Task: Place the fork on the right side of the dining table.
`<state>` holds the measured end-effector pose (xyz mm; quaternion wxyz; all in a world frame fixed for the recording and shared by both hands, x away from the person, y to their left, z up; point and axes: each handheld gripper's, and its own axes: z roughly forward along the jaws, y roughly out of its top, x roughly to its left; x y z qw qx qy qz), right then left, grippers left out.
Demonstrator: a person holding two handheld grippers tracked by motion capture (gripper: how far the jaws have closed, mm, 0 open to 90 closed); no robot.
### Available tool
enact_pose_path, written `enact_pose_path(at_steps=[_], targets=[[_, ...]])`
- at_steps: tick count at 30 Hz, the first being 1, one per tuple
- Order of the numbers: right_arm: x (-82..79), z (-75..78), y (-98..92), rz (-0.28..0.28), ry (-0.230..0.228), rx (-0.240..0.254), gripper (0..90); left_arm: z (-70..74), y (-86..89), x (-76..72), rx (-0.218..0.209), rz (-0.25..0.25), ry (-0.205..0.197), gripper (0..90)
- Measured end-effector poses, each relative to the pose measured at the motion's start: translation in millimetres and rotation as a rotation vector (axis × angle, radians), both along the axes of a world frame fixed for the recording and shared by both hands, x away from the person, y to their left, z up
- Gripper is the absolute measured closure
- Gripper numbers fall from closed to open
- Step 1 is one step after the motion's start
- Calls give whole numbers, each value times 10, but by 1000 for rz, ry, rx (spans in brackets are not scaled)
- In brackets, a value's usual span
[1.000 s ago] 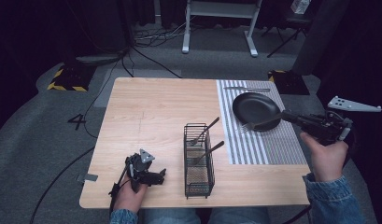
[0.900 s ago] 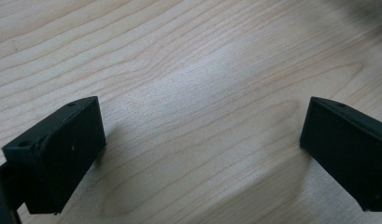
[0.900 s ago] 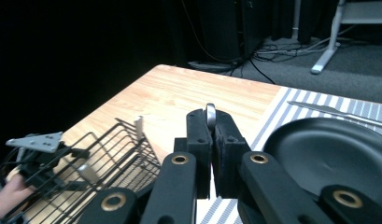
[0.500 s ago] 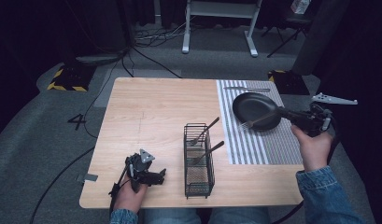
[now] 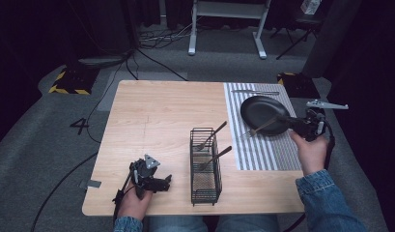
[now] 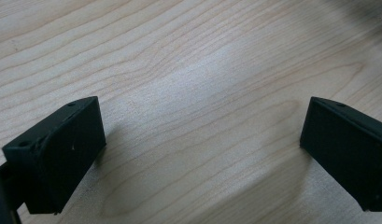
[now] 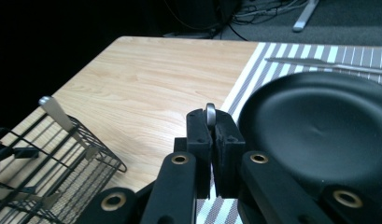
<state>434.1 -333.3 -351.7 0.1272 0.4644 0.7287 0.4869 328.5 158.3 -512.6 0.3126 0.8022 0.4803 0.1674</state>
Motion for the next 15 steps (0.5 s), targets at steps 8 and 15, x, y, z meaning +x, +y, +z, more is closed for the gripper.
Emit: enact_pose_path(at_steps=[8,15], targets=[[84,-213,-74,-34,48,6,871,0,0,0,1,0,0,2],[99,-285,-81,-39,66,6,871,0,0,0,0,0,0,2]])
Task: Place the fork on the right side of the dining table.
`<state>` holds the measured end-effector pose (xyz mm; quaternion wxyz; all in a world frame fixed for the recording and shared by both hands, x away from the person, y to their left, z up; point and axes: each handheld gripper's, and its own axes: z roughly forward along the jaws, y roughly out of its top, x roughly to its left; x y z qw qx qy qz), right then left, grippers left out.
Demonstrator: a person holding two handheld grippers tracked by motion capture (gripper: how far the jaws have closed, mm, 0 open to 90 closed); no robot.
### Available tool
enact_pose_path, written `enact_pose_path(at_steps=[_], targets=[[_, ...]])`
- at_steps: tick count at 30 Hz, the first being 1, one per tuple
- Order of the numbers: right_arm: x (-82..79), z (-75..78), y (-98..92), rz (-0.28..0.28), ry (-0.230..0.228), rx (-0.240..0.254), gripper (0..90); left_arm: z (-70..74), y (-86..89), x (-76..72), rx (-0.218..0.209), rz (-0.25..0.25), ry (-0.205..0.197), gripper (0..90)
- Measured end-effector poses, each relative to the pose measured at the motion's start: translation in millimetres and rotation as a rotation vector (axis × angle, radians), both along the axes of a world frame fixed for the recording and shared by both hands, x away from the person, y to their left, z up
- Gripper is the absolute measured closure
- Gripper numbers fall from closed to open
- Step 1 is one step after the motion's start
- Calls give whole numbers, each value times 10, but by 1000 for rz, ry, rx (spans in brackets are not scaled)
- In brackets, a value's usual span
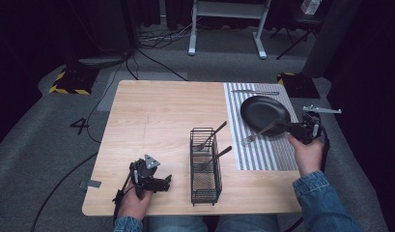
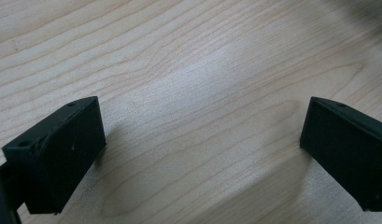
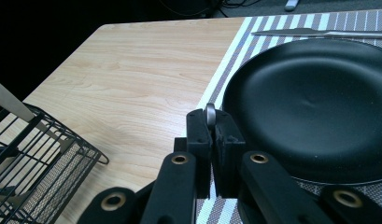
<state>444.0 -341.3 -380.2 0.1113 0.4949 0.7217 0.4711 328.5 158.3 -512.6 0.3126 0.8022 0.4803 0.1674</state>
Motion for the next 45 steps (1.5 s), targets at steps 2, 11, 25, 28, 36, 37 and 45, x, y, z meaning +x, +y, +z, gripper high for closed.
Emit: enact_pose_path(at_steps=[2,11,25,28,36,37,45], targets=[[8,-19,2,-3,7,1,871,0,0,0,0,0,0,2],[86,-54,-73,-29,47,8,844,0,0,0,0,0,0,3],[210,-115,-155,-67,100,-101,717,0,0,0,0,0,0,2],[221,-166,-208,-77,121,-100,681,0,0,0,0,0,0,2],[220,-281,-325,-90,159,-95,649,0,0,0,0,0,0,2],[220,-281,-325,-90,159,-95,649,0,0,0,0,0,0,2],[241,-405,-435,-117,191,-93,642,0,0,0,0,0,0,2]])
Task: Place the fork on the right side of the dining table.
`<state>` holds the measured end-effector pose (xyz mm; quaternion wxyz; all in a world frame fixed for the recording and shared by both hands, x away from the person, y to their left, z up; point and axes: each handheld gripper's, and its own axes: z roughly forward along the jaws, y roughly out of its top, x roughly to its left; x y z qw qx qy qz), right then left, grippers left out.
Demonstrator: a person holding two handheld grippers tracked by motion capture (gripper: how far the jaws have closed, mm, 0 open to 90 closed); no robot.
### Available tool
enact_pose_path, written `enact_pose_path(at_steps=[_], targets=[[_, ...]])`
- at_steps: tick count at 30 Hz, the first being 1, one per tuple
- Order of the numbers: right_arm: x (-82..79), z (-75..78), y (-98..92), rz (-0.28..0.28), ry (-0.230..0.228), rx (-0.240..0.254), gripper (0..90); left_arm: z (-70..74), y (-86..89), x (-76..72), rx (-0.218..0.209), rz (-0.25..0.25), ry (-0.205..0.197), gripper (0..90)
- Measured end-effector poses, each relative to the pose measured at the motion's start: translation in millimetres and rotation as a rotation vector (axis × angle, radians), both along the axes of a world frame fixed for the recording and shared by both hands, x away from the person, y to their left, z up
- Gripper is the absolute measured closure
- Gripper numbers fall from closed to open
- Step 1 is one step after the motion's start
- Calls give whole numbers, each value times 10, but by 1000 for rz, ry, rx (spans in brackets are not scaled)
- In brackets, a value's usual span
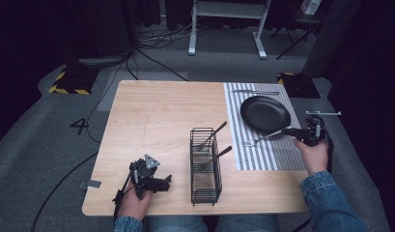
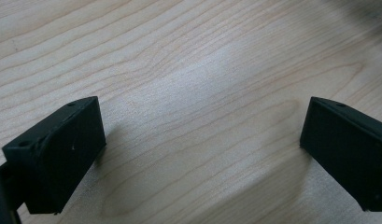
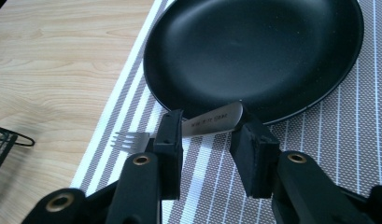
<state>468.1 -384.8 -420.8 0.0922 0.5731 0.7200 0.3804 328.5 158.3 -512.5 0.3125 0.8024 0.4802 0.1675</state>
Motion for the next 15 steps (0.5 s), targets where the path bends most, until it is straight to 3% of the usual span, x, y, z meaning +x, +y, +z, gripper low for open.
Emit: enact_pose_path(at_steps=[15], targets=[[-1,-190,-148,-33,47,1,602,0,0,0,0,0,0,2]])
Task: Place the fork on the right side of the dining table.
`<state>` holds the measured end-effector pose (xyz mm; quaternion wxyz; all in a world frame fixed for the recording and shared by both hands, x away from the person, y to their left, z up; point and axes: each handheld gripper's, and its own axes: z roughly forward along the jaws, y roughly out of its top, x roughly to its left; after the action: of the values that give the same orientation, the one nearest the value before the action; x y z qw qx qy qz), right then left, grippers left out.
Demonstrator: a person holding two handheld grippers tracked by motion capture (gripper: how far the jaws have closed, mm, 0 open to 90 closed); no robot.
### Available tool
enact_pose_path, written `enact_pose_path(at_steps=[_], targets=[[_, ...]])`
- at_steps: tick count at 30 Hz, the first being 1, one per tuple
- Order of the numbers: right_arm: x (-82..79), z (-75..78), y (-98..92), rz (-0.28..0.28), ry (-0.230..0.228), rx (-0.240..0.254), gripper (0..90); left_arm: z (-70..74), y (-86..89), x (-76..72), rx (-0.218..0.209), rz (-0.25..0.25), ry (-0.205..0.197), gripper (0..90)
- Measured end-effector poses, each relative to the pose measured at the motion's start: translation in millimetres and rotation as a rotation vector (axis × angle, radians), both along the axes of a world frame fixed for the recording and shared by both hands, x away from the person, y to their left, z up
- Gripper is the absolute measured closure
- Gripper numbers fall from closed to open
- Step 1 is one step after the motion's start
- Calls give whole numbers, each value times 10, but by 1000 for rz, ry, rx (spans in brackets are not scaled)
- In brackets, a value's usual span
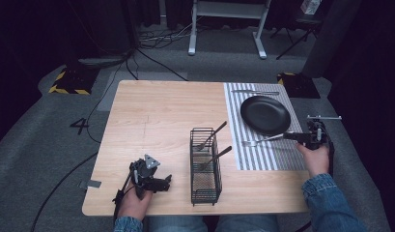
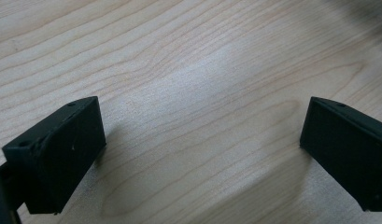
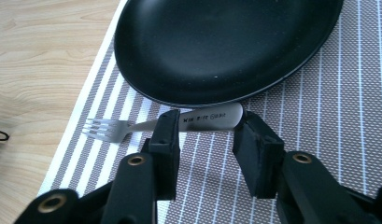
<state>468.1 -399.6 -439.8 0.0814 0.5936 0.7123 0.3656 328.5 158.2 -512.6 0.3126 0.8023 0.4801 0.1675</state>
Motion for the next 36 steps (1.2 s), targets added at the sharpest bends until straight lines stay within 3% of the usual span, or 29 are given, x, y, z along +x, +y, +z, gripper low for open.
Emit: enact_pose_path(at_steps=[19,36], targets=[[91,-165,-178,-43,70,43,557,0,0,0,0,0,0,2],[166,-259,-182,-57,116,27,542,0,0,0,0,0,0,2]])
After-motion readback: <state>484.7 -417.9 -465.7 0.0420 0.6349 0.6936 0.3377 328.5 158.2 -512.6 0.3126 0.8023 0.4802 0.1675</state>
